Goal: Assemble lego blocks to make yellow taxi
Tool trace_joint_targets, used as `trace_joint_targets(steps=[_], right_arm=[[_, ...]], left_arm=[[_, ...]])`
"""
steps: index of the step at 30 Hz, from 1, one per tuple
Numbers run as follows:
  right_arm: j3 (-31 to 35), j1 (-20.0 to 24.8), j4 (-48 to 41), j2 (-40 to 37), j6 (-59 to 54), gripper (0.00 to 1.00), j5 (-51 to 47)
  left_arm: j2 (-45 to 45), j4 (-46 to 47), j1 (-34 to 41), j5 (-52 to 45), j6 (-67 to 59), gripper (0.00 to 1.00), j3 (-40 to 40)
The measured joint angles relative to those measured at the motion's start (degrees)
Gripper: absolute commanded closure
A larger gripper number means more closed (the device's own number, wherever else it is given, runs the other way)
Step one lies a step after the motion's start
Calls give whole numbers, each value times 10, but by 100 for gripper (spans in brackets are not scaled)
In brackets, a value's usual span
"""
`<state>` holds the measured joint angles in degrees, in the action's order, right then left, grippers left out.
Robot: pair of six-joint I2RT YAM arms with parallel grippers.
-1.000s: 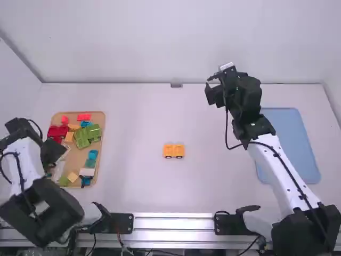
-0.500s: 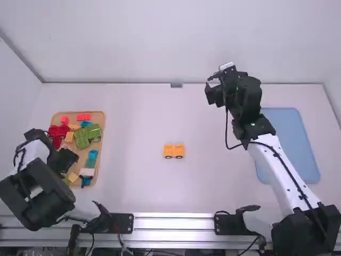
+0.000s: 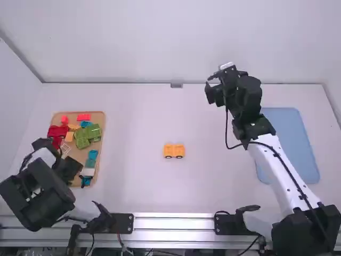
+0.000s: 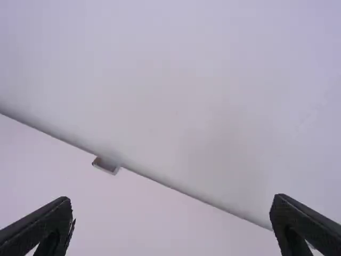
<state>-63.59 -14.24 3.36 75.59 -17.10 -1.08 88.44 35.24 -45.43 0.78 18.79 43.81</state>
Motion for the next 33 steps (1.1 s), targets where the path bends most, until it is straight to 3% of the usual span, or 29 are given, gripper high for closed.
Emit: trace_joint_targets(steps=[23, 33], right_arm=[[0, 0, -9, 0, 0, 1, 0], [0, 0, -9, 0, 0, 1, -1]], left_arm=[[0, -118, -5, 29, -13, 40, -51], [0, -136, -5, 29, -13, 50, -60]])
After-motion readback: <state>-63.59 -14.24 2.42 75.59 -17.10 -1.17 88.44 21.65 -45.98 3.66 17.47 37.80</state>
